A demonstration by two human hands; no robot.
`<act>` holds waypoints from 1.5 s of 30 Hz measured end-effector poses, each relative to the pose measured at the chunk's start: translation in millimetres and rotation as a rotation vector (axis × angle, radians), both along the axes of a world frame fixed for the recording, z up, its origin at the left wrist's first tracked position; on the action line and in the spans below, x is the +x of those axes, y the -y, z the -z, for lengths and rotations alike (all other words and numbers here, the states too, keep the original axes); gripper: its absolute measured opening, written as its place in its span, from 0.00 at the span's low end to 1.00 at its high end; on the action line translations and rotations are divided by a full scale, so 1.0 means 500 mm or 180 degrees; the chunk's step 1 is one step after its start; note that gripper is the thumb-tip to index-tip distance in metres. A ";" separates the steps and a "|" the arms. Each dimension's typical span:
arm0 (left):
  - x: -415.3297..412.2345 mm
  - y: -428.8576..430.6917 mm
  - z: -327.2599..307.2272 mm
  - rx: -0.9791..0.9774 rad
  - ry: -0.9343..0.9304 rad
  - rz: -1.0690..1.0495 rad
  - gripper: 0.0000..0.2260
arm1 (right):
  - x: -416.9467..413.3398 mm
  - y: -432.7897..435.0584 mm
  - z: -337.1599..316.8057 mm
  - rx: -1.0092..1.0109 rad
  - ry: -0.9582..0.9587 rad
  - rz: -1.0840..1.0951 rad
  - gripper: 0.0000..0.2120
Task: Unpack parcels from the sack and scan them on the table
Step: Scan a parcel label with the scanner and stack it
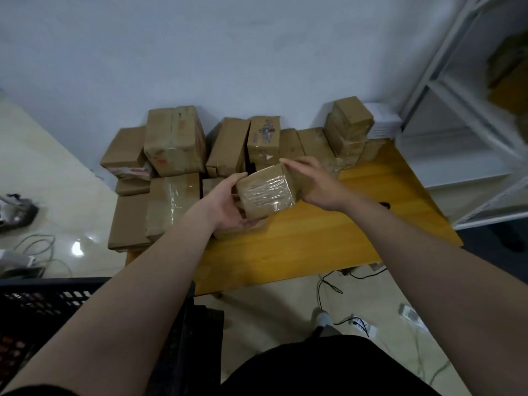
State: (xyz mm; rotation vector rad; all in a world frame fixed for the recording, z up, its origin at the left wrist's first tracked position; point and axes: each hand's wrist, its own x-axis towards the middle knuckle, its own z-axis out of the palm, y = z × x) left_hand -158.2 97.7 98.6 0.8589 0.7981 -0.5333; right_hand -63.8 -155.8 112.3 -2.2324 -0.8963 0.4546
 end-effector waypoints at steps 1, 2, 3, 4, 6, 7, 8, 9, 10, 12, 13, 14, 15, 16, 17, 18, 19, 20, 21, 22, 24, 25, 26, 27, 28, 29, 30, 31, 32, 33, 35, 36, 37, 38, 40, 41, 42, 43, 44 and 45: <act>0.002 0.011 0.002 0.0052 0.0025 0.0047 0.33 | 0.004 0.011 0.006 0.0032 -0.0115 0.0113 0.46; 0.006 0.022 0.005 0.0151 0.0055 0.0118 0.35 | 0.012 0.024 0.013 0.0080 -0.0245 0.0206 0.43; 0.012 0.034 0.009 0.0283 0.0096 0.0203 0.37 | 0.020 0.038 0.022 0.0138 -0.0329 0.0272 0.40; 0.022 0.048 0.012 0.0418 0.0149 0.0290 0.40 | 0.030 0.054 0.029 0.0179 -0.0355 0.0320 0.38; 0.046 0.082 0.016 0.0647 0.0222 0.0449 0.42 | 0.050 0.089 0.044 0.0217 -0.0373 0.0414 0.37; 0.062 0.103 0.019 0.0743 0.0218 0.0520 0.41 | 0.059 0.110 0.052 0.0241 -0.0424 0.0470 0.37; 0.080 0.126 0.021 0.0822 0.0201 0.0585 0.38 | 0.067 0.132 0.060 0.0272 -0.0510 0.0531 0.37; 0.101 0.150 0.025 0.0884 0.0175 0.0639 0.35 | 0.076 0.156 0.068 0.0318 -0.0613 0.0621 0.36; 0.123 0.175 0.030 0.0936 0.0131 0.0678 0.31 | 0.087 0.181 0.077 0.0370 -0.0719 0.0762 0.35; 0.169 0.227 0.046 0.1078 0.0019 0.0751 0.26 | 0.119 0.230 0.099 0.0466 -0.0968 0.1160 0.29; 0.190 0.252 0.057 0.1152 -0.0027 0.0813 0.25 | 0.137 0.253 0.112 0.0466 -0.1072 0.1368 0.25; 0.209 0.276 0.069 0.1221 -0.0061 0.0885 0.25 | 0.155 0.278 0.129 0.0405 -0.1135 0.1560 0.22; 0.225 0.300 0.084 0.1298 -0.0088 0.0942 0.28 | 0.174 0.303 0.150 0.0296 -0.1174 0.1754 0.19; 0.241 0.322 0.101 0.1376 -0.0120 0.0962 0.32 | 0.192 0.329 0.171 0.0141 -0.1215 0.1964 0.16; 0.254 0.342 0.118 0.1451 -0.0167 0.0948 0.37 | 0.206 0.355 0.195 -0.0079 -0.1264 0.2168 0.13; 0.265 0.362 0.135 0.1505 -0.0208 0.0937 0.41 | 0.219 0.382 0.218 -0.0339 -0.1325 0.2327 0.13; 0.278 0.378 0.153 0.1538 -0.0243 0.0936 0.43 | 0.231 0.407 0.240 -0.0572 -0.1403 0.2415 0.14; 0.289 0.393 0.172 0.1557 -0.0291 0.0943 0.42 | 0.242 0.429 0.259 -0.0739 -0.1494 0.2446 0.16; 0.298 0.406 0.191 0.1572 -0.0357 0.0938 0.40 | 0.252 0.447 0.278 -0.0857 -0.1598 0.2472 0.18; 0.304 0.418 0.206 0.1594 -0.0426 0.0922 0.39 | 0.263 0.462 0.296 -0.0939 -0.1726 0.2520 0.19; 0.314 0.437 0.238 0.1622 -0.0537 0.0844 0.40 | 0.290 0.486 0.333 -0.1074 -0.1999 0.2645 0.23; 0.316 0.443 0.252 0.1604 -0.0587 0.0786 0.42 | 0.302 0.494 0.350 -0.1138 -0.2136 0.2709 0.25; 0.315 0.449 0.263 0.1579 -0.0621 0.0730 0.43 | 0.310 0.499 0.367 -0.1182 -0.2279 0.2779 0.27; 0.314 0.452 0.275 0.1558 -0.0662 0.0675 0.44 | 0.318 0.501 0.386 -0.1221 -0.2431 0.2830 0.29; 0.309 0.455 0.285 0.1539 -0.0714 0.0644 0.45 | 0.321 0.500 0.406 -0.1269 -0.2557 0.2845 0.31; 0.305 0.457 0.294 0.1518 -0.0770 0.0609 0.46 | 0.323 0.499 0.424 -0.1323 -0.2640 0.2823 0.31; 0.297 0.456 0.306 0.1510 -0.0842 0.0543 0.47 | 0.325 0.496 0.446 -0.1370 -0.2702 0.2777 0.30; 0.289 0.456 0.315 0.1506 -0.0892 0.0473 0.47 | 0.325 0.494 0.459 -0.1394 -0.2753 0.2754 0.27; 0.282 0.457 0.321 0.1506 -0.0909 0.0419 0.47 | 0.324 0.495 0.468 -0.1403 -0.2815 0.2766 0.22; 0.274 0.458 0.327 0.1521 -0.0936 0.0372 0.48 | 0.322 0.493 0.477 -0.1385 -0.2887 0.2786 0.18; 0.260 0.458 0.338 0.1564 -0.0991 0.0303 0.50 | 0.320 0.488 0.497 -0.1263 -0.2992 0.2873 0.19; 0.252 0.457 0.343 0.1567 -0.1003 0.0277 0.51 | 0.318 0.484 0.505 -0.1172 -0.3027 0.2903 0.21; 0.244 0.456 0.347 0.1563 -0.1000 0.0262 0.53 | 0.314 0.479 0.509 -0.1102 -0.3065 0.2924 0.24; 0.237 0.455 0.350 0.1561 -0.0981 0.0263 0.53 | 0.309 0.474 0.511 -0.1050 -0.3108 0.2933 0.26; 0.226 0.450 0.352 0.1546 -0.0922 0.0269 0.53 | 0.301 0.462 0.506 -0.0954 -0.3158 0.2928 0.29; 0.220 0.448 0.350 0.1537 -0.0889 0.0252 0.52 | 0.297 0.456 0.498 -0.0864 -0.3152 0.2922 0.29; 0.214 0.445 0.348 0.1537 -0.0857 0.0219 0.52 | 0.294 0.447 0.487 -0.0716 -0.3136 0.2926 0.28; 0.207 0.441 0.344 0.1541 -0.0830 0.0171 0.52 | 0.292 0.438 0.471 -0.0528 -0.3125 0.2937 0.25; 0.200 0.437 0.338 0.1550 -0.0798 0.0115 0.52 | 0.288 0.426 0.449 -0.0321 -0.3121 0.2939 0.21; 0.193 0.431 0.332 0.1557 -0.0759 0.0050 0.51 | 0.283 0.414 0.426 -0.0138 -0.3112 0.2903 0.17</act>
